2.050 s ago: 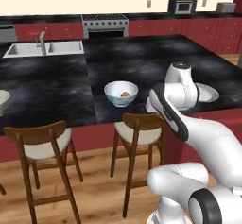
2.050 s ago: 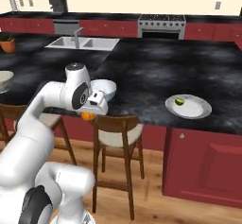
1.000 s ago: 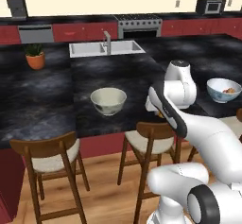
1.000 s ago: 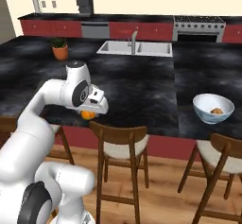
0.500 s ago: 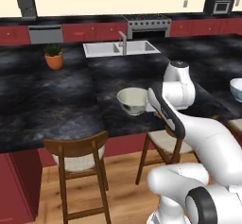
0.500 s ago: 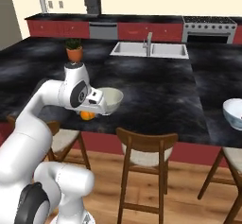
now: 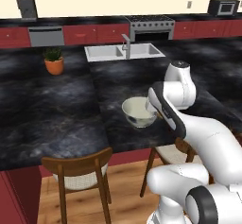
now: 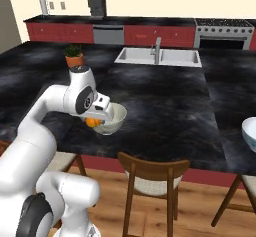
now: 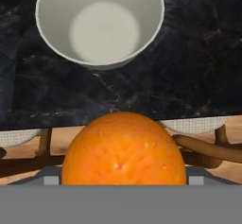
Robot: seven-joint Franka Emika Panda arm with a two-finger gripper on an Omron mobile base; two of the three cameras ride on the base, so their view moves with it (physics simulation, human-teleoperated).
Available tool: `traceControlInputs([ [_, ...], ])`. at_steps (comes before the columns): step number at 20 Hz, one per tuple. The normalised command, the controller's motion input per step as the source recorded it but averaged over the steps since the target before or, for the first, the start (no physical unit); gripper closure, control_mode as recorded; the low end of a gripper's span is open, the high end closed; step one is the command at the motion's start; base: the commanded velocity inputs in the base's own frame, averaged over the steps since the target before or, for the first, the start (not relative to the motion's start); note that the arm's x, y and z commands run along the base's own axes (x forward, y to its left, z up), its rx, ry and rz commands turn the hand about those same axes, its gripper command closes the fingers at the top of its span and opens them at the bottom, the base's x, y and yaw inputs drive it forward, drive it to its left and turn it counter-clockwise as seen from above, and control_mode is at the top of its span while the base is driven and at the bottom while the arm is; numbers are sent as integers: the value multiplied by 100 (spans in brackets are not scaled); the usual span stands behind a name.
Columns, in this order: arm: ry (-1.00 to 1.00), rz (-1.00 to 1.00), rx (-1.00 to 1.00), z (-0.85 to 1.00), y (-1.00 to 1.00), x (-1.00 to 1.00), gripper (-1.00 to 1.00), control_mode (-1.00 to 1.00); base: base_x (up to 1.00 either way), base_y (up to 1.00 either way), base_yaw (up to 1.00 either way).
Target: Take the fruits from the plate on the dining counter and place two fruits in each bowl.
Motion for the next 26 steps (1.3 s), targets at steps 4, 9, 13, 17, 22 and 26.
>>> traceControlInputs([
  [4,0,0,0,0,0,0,100,100,64,-6,0],
  [9,0,0,3,0,0,59,100,-100,28,-1,0],
  [13,0,0,1,-8,26,100,100,-100,0,0,0],
  [17,0,0,0,-33,27,100,100,-100,0,0,0],
  [22,0,-1,0,-78,3,100,100,-100,0,0,0],
  [26,2,0,0,-42,0,44,100,-100,0,0,0],
])
